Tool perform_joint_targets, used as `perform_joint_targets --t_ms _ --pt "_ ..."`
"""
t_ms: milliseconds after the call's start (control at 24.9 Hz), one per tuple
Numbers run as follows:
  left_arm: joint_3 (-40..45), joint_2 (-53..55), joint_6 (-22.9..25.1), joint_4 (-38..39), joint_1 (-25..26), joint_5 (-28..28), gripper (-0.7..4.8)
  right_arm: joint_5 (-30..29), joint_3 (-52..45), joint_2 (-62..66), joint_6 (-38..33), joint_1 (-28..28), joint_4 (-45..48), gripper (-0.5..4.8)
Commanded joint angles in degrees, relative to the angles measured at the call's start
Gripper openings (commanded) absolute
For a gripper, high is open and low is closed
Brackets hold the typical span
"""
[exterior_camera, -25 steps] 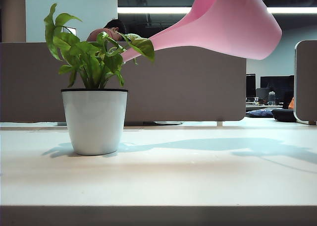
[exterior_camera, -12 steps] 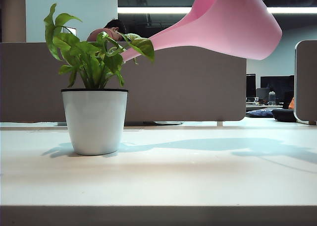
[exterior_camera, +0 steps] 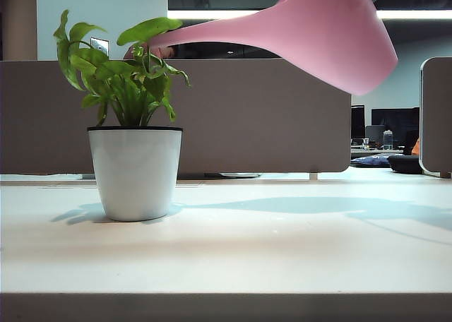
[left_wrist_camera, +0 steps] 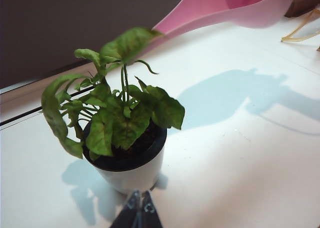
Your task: Pick up the watering can from the table, water the potted plant, and put the can back.
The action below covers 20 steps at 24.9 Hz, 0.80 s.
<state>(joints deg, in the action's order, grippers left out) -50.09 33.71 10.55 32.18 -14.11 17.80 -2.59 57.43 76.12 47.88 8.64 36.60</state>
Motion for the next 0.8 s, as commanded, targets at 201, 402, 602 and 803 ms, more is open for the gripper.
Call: perform_joint_targets --t_ms 201,402,602,803 --pt "-0.39 -0.09 -0.04 -0.46 0.11 0.26 -0.05 0.33 0.39 -0.52 -9.40 -1.27 1.07 0.52" --pt "-0.39 -0.09 -0.09 -0.44 0.11 0.26 -0.05 0.31 0.37 0.33 -21.44 -3.21 -0.20 0.52" --pt "-0.39 -0.09 -0.07 -0.22 0.11 0.26 -0.05 0.31 0.33 2.93 -30.14 -3.63 -0.76 0.52" --pt "-0.39 -0.09 -0.04 0.57 0.11 0.24 -0.05 0.11 0.35 5.81 -37.00 -4.31 -0.33 0.52"
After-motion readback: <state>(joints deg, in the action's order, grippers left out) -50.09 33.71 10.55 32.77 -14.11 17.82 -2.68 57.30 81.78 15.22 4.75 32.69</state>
